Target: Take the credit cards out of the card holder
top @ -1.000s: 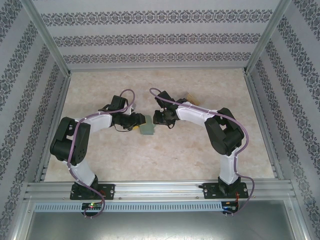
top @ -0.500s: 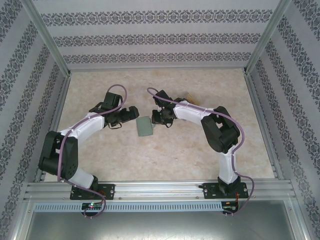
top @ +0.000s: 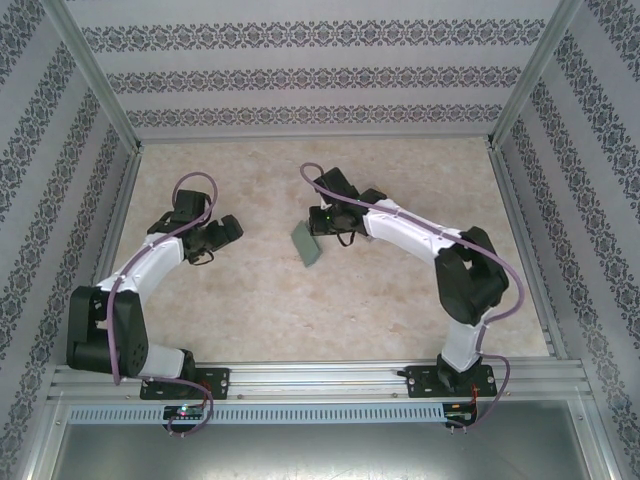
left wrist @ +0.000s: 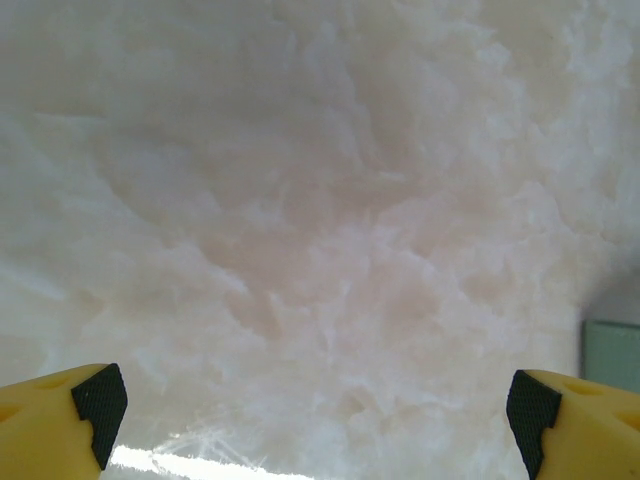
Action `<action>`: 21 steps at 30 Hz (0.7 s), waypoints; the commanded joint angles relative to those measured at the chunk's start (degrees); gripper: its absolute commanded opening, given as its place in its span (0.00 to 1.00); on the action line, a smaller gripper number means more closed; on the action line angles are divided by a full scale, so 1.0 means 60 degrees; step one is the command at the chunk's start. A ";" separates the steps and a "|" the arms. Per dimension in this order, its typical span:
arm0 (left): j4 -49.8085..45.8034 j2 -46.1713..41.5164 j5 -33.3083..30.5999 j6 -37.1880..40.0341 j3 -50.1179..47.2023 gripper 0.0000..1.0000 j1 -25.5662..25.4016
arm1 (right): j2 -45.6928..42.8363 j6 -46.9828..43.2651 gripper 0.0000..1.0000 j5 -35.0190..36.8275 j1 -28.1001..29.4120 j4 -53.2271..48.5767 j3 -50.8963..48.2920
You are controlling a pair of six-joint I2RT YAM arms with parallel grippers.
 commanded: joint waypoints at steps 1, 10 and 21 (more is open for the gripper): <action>-0.0357 -0.0373 0.0238 -0.0050 -0.0247 0.99 0.0221 | -0.0273 -0.0483 0.06 0.0459 0.0218 0.0166 0.0093; -0.0559 -0.0441 0.0845 -0.0021 -0.0363 0.99 0.0656 | 0.0261 -0.0849 0.05 0.1485 0.1405 0.0744 0.0838; 0.0173 -0.0444 0.2155 -0.0152 -0.0697 1.00 0.0664 | 0.0511 0.0179 0.04 0.1304 0.1220 0.0387 0.0609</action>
